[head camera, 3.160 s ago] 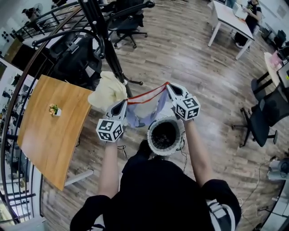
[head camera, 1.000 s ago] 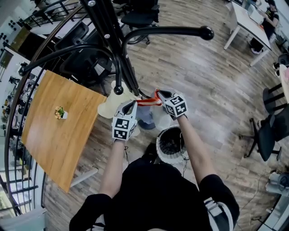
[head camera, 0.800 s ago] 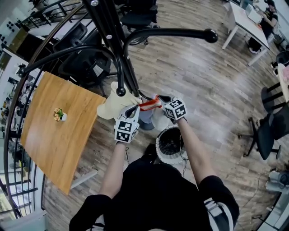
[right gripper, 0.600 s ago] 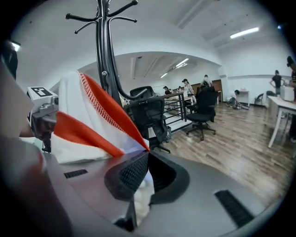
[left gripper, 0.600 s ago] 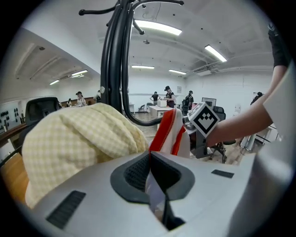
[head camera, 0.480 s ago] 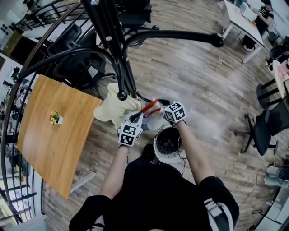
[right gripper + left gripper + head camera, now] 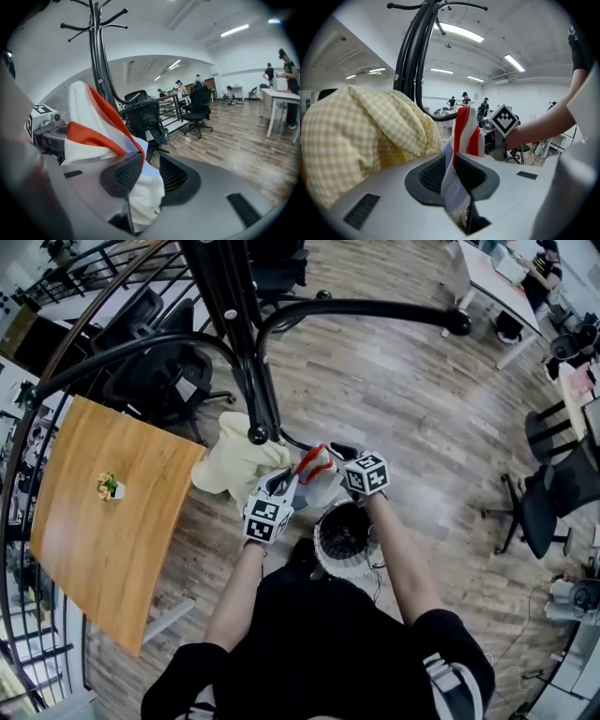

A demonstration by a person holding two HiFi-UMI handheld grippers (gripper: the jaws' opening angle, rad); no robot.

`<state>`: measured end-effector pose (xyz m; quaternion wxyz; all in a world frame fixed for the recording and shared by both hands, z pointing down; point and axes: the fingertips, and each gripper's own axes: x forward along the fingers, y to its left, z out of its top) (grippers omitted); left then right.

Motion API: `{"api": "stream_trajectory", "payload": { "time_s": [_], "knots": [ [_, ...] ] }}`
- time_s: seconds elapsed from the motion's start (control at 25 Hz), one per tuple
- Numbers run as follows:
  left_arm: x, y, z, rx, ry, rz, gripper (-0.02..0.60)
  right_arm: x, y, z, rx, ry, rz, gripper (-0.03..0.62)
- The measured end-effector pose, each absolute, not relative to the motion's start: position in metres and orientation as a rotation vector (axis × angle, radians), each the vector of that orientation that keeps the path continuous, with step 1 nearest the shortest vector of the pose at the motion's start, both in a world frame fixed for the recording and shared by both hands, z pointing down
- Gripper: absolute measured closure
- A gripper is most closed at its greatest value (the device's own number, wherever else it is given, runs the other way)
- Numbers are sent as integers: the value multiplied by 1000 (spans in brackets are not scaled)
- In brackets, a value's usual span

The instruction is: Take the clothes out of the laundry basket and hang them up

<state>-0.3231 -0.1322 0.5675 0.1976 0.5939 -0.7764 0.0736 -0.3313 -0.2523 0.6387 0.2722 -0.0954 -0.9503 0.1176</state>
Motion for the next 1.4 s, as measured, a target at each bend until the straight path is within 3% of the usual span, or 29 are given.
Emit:
{"api": "stream_trajectory", "payload": {
  "time_s": [0.08,0.16,0.76,1.4],
  "knots": [
    [-321,-132,567,1673,-2170,200,485,-328,-257,635,-238,-2571,367,462],
    [-319,-132,566,1677,-2167,204,471,-326,-263,628,-216,-2591,405,459],
    [-318,-120,536,1663,-2271,151,446,-296,-278,601,-162,-2654,495,461],
    [-283,-98,527,1598,-2332,135,448,-222,-275,584,-131,-2705,434,500]
  ]
}}
